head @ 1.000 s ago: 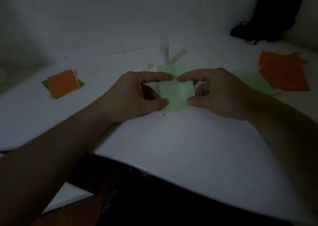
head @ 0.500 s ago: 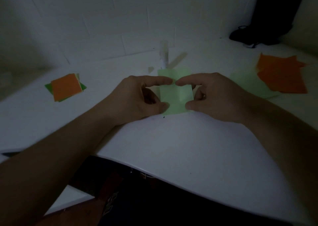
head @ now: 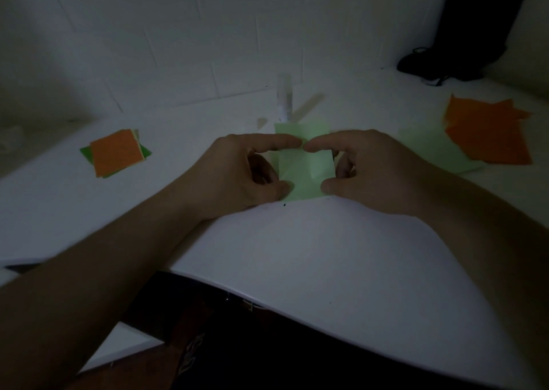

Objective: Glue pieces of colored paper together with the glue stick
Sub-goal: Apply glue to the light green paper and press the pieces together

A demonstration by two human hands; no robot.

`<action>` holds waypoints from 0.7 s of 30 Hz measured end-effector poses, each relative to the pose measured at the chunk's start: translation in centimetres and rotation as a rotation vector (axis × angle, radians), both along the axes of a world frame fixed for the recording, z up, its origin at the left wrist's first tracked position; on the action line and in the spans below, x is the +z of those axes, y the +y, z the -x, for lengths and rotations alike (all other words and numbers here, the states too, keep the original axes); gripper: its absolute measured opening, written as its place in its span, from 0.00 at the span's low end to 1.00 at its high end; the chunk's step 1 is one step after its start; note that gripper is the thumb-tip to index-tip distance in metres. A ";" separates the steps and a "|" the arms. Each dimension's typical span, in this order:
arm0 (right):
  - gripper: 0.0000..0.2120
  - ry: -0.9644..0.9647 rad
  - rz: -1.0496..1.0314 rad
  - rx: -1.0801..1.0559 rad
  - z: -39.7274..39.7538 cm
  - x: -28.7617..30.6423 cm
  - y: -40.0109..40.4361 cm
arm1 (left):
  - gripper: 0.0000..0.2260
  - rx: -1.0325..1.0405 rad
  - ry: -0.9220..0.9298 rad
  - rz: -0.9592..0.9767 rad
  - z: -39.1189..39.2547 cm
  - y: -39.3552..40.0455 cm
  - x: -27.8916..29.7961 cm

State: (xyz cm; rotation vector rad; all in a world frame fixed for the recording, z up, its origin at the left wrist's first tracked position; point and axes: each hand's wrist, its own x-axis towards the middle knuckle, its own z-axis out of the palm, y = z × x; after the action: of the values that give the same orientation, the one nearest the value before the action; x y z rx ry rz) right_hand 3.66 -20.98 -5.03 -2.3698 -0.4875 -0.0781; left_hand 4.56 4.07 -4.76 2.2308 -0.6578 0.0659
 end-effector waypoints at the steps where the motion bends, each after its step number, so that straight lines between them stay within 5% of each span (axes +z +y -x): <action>1: 0.29 0.003 -0.006 0.000 0.0 0.0 0.0 | 0.25 -0.001 -0.006 0.003 0.0 0.0 0.0; 12: 0.17 -0.079 0.020 -0.047 0.1 -0.3 1.6 | 0.28 -0.013 -0.078 0.001 -0.3 0.1 -0.6; 21: 0.28 0.023 0.148 -0.187 -0.3 -0.8 1.8 | 0.30 -0.064 -0.238 -0.033 -0.6 -0.1 -1.1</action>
State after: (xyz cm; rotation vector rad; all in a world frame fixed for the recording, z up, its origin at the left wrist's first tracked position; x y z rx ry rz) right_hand 3.99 -19.18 -5.81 -2.5536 -0.2680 -0.1034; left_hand 5.19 4.01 -5.88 2.2519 -0.8629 0.2940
